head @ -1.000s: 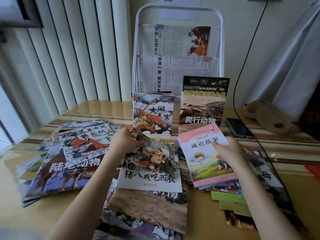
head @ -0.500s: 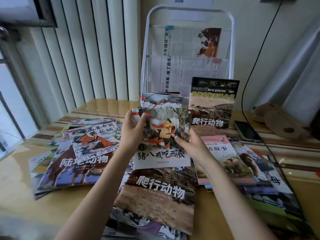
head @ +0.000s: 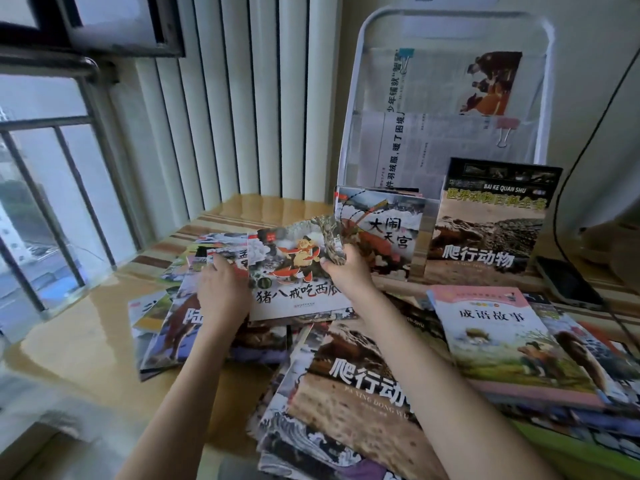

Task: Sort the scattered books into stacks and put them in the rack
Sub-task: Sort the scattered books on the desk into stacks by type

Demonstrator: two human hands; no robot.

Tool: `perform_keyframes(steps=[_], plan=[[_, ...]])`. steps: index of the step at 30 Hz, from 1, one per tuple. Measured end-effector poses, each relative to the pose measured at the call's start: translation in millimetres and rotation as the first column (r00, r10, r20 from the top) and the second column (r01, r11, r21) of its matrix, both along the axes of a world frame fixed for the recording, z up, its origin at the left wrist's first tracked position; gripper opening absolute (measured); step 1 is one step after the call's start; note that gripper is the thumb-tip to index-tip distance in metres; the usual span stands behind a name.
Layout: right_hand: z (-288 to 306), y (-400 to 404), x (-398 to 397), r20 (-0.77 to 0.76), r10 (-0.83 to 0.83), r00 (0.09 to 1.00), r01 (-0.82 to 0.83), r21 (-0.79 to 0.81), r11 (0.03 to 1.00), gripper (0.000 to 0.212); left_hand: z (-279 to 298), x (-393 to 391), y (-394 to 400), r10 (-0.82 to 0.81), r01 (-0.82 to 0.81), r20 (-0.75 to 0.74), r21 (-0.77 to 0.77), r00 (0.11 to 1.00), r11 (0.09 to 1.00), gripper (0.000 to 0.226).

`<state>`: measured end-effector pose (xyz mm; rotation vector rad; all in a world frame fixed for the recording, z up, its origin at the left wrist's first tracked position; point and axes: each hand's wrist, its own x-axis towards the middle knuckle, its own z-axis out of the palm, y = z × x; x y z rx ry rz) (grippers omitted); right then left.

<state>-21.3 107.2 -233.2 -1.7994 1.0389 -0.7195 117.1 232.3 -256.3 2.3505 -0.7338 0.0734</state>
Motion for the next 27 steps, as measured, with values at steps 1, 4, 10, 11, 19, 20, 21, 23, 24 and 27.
perform_keyframes(steps=[1, 4, 10, 11, 19, 20, 21, 23, 24, 27], plan=[[-3.0, 1.6, 9.9, -0.030, 0.022, 0.999, -0.022, 0.023, 1.000, 0.055, 2.9, 2.7, 3.1, 0.006, -0.008, -0.021, -0.092, 1.000, 0.996, 0.037], [-12.5, 7.5, 32.1, -0.170, 0.070, 0.983, -0.065, 0.036, 0.997, 0.049, 13.1, 7.2, 6.4, -0.032, -0.048, -0.217, -0.351, 0.976, 0.935, 0.024], [-17.9, 4.2, 42.7, 0.099, -0.037, 0.994, 0.047, -0.102, 0.994, 0.036, 23.4, 12.5, 2.4, -0.382, -0.068, -0.506, -0.666, 0.773, 0.743, 0.026], [-16.2, 2.0, 38.6, 0.174, -0.045, 0.984, 0.073, -0.154, 0.985, 0.035, 25.2, 9.3, -0.3, -0.419, -0.033, -0.478, -0.688, 0.772, 0.725, 0.015], [11.8, -34.4, -21.3, 0.432, -0.027, 0.901, 0.157, -0.267, 0.951, 0.057, 45.9, -43.4, -50.0, -0.603, 0.354, -0.065, -0.758, 0.795, 0.548, 0.032], [9.8, -41.0, -30.3, 0.363, -0.082, 0.928, 0.190, -0.271, 0.944, 0.055, 42.5, -51.2, -57.8, -0.595, 0.379, -0.057, -0.721, 0.801, 0.580, 0.034], [7.4, -47.3, -38.8, 0.317, -0.147, 0.937, 0.243, -0.289, 0.926, 0.052, 38.0, -57.5, -67.4, -0.591, 0.403, -0.047, -0.687, 0.806, 0.605, 0.035], [4.5, -57.5, -53.0, 0.321, -0.239, 0.916, 0.344, -0.330, 0.879, 0.049, 32.3, -66.4, -90.2, -0.563, 0.438, -0.007, -0.621, 0.826, 0.650, 0.038], [2.5, -63.4, -58.0, 0.334, -0.272, 0.902, 0.387, -0.350, 0.853, 0.049, 31.8, -70.4, -101.6, -0.539, 0.436, 0.008, -0.598, 0.842, 0.673, 0.041], [-7.4, -81.4, -67.6, 0.355, -0.378, 0.855, 0.502, -0.381, 0.776, 0.049, 31.5, -81.0, -128.7, -0.515, 0.408, -0.023, -0.580, 0.857, 0.705, 0.051]])
